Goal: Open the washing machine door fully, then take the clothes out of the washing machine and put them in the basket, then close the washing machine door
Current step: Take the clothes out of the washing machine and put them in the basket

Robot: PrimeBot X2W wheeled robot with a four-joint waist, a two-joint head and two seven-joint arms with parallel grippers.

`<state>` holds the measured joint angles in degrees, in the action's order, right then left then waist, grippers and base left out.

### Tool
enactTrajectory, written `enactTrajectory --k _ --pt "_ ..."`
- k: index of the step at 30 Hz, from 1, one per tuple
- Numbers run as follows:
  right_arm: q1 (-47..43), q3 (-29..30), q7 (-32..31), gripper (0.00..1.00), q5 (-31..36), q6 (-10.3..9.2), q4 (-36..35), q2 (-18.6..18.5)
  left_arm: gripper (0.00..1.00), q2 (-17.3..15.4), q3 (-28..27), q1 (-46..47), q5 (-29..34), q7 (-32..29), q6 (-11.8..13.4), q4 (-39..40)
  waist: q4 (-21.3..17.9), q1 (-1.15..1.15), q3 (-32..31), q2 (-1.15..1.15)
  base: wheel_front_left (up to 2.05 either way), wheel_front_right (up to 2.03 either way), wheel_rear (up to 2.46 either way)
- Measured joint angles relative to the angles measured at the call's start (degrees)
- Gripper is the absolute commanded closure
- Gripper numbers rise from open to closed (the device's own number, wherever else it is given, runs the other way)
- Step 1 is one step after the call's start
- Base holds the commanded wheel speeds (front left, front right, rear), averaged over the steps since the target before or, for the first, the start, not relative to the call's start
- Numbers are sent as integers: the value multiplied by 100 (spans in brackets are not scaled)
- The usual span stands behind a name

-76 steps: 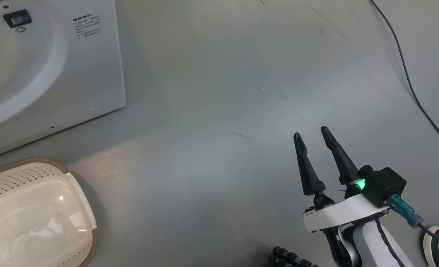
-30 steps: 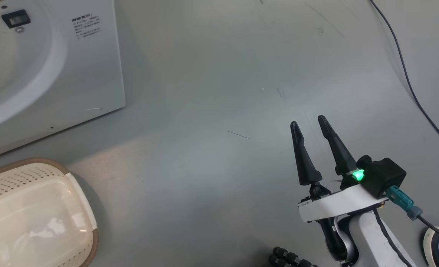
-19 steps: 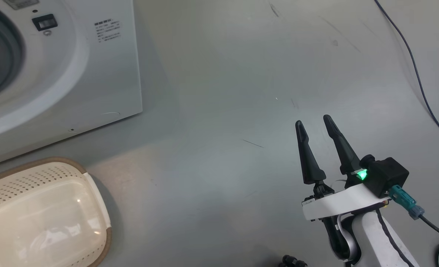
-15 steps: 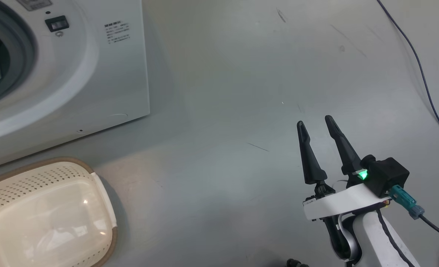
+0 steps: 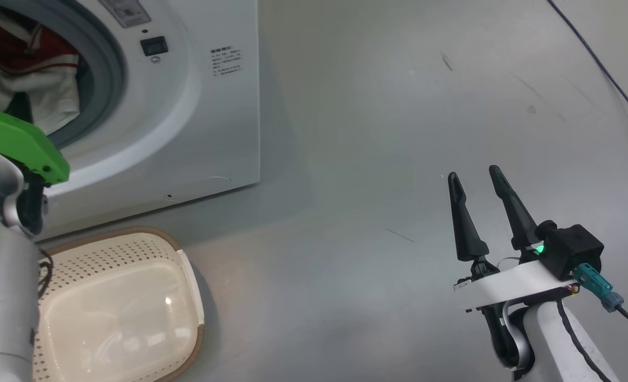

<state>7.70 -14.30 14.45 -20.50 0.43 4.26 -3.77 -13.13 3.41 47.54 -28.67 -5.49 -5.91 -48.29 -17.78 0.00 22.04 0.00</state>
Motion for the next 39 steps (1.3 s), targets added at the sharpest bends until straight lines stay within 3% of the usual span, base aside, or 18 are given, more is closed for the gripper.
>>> enactTrajectory --k 8,9,10,11,12,13,14,22,26,39 --pt "-103 97 0 0 42 63 76 -102 100 339 230 -551 -107 579 -100 234 392 0 -399 0 0 0 0" --pt "-137 101 0 0 43 67 93 -113 70 350 271 -628 -105 682 -102 300 440 0 -457 0 0 0 0" --pt "-165 108 0 0 43 67 111 -125 56 359 321 -698 -103 771 -103 360 487 0 -513 0 0 0 0" --pt "-195 118 0 0 43 68 118 -133 52 365 356 -771 -103 853 -103 424 532 0 -570 0 0 0 0" --pt "-232 123 0 0 43 68 129 -137 36 378 378 -848 -103 938 -103 468 579 0 -628 0 0 0 0" --pt "-264 125 0 0 43 68 146 -141 11 386 406 -937 -101 1021 -103 514 623 0 -685 0 0 0 0" --pt "-294 125 0 0 43 69 155 -144 0 388 450 -1040 -87 1101 -103 577 665 0 -742 0 0 0 0" --pt "-539 207 0 0 43 101 160 -153 0 388 693 -1813 98 1869 -121 1106 984 0 -1119 0 0 0 0" --pt "-672 245 0 0 42 101 152 -156 0 576 635 -2277 54 1947 -121 1363 1143 0 -1258 0 0 0 0" --pt "-714 219 0 0 42 131 130 -152 0 547 599 -3100 269 1976 -119 2100 1247 0 -1404 0 0 0 0"
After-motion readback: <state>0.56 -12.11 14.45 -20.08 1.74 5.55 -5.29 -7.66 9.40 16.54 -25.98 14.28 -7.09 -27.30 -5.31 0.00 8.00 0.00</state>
